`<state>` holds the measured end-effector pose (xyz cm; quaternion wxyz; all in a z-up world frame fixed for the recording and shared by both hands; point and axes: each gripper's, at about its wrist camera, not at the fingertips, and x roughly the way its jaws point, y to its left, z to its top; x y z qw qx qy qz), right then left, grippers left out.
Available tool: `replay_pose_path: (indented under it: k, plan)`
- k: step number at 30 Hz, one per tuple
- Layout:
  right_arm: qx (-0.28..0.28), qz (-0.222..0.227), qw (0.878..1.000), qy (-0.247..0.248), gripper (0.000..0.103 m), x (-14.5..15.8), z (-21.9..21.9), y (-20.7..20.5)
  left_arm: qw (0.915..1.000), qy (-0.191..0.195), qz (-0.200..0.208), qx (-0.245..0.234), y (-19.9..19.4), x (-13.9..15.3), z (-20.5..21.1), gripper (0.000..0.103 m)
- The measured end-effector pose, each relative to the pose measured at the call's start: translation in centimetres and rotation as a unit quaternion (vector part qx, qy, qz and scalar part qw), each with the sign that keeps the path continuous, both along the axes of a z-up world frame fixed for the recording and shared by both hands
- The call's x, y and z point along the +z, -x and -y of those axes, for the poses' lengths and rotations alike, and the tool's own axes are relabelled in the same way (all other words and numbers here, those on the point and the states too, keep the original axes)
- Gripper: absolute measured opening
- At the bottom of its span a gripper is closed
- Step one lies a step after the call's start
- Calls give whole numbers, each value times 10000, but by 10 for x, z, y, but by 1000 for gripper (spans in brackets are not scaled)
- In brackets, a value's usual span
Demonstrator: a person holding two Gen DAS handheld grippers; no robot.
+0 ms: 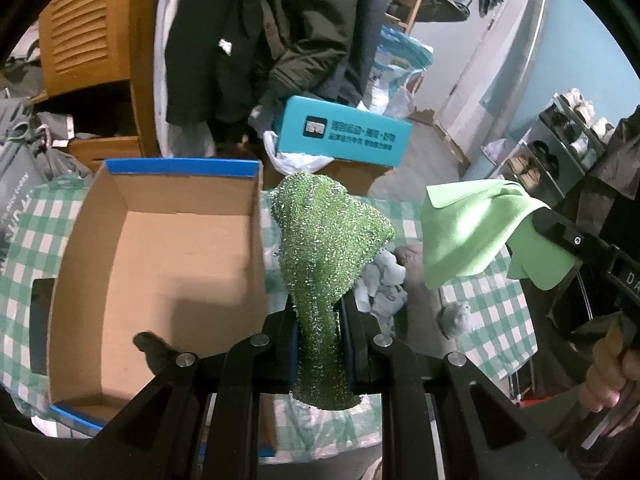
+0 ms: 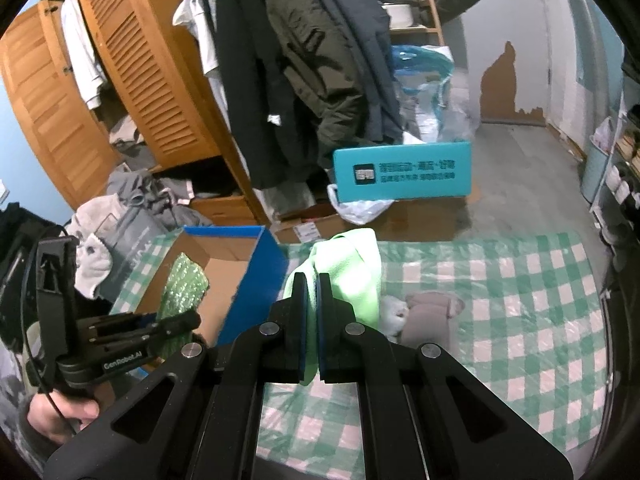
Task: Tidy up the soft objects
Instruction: 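Carry the green scrubber and green cloth with both tools over the cardboard box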
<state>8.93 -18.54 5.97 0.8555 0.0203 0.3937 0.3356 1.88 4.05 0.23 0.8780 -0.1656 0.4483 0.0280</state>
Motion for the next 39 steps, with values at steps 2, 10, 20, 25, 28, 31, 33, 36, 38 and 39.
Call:
replay_pose_path:
  k: [2,10,20,25,28,31,33,36,38,39]
  plan:
    - [64,10,10000,-2,3,1,-7,1,10000,-23,39,58,3,3,-7,17]
    - [347,-14,9994,23,3,0,-45,4,9995,-80,122,267,14,7,-33,17]
    - [836,-73,9964,94,3,-3,-97,15,9982,-50,99,595,27,0,-67,17]
    - [1066,-124,9941,155,3,-7,-124,22,9972,-24,55,741,31,-5,-82,17]
    - [1215,-179,9922,232,3,-12,-142,25,9966,3,-6,820,33,-11,-91,17]
    - [1352,-213,9901,298,3,-15,-157,30,9961,23,-53,882,35,-15,-99,17]
    - [1452,-247,9885,349,3,-19,-167,32,9957,31,-67,920,36,-17,-103,17]
    - [1557,-310,9865,410,3,-26,-179,34,9953,33,-96,964,39,-20,-107,17]
    - [1619,-348,9851,476,3,-31,-187,35,9950,35,-127,994,39,-23,-110,17]
    - [1639,-363,9845,514,3,-35,-191,35,9948,34,-141,1004,40,-24,-112,17]
